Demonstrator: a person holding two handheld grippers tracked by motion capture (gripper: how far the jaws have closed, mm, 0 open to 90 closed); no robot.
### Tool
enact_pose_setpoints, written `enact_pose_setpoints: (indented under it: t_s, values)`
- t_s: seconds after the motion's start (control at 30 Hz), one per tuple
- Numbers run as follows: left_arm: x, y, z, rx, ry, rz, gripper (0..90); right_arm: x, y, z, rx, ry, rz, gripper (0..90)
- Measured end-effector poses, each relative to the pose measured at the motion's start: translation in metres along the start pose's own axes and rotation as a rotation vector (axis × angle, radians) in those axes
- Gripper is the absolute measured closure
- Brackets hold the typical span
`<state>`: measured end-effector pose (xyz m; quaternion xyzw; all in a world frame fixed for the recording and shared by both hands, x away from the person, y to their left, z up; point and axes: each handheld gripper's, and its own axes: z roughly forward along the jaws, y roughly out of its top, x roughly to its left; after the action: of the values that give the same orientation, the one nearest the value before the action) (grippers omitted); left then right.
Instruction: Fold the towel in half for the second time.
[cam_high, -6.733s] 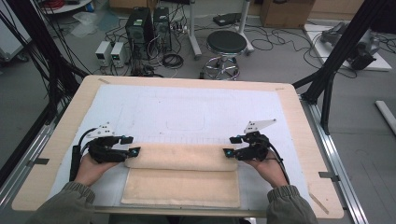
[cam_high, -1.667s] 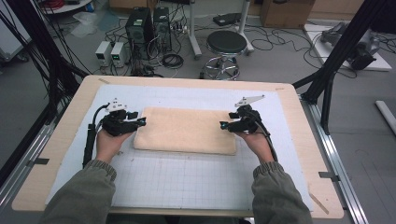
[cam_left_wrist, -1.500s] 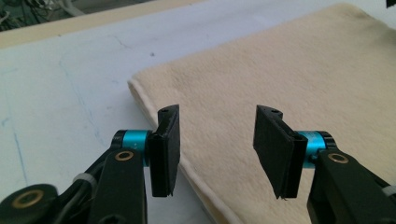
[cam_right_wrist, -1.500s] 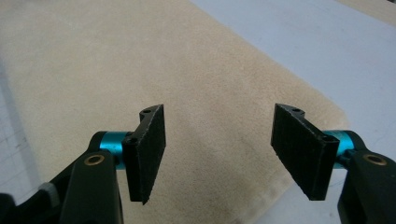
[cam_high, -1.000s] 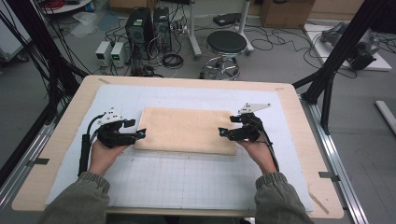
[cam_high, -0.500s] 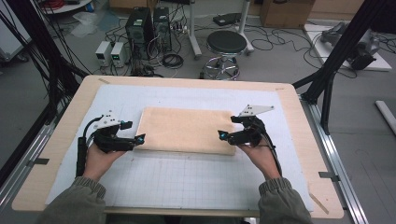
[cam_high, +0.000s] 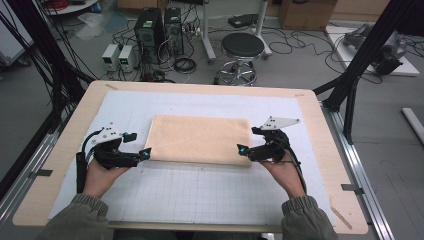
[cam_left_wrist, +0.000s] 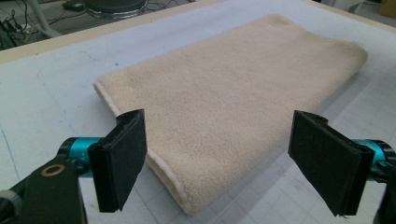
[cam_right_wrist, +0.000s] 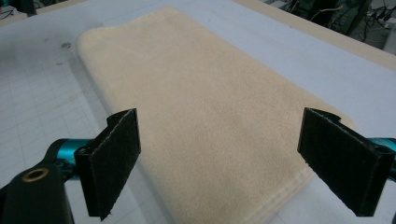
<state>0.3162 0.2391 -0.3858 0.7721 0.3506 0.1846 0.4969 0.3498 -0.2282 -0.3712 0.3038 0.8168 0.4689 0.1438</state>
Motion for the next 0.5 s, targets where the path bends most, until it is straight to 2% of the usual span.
enact_pose_setpoints:
  t_s: [0.33, 0.5]
  values:
    - [-0.002, -0.004, -0.006, -0.003, -0.006, -0.003, 17.3, 0.000, -0.018, -0.012, -0.004, -0.010, 0.021, 12.4]
    - [-0.004, -0.005, -0.010, -0.003, -0.007, 0.001, 16.9, 0.003, -0.023, -0.015, -0.009, -0.016, 0.008, 12.4]
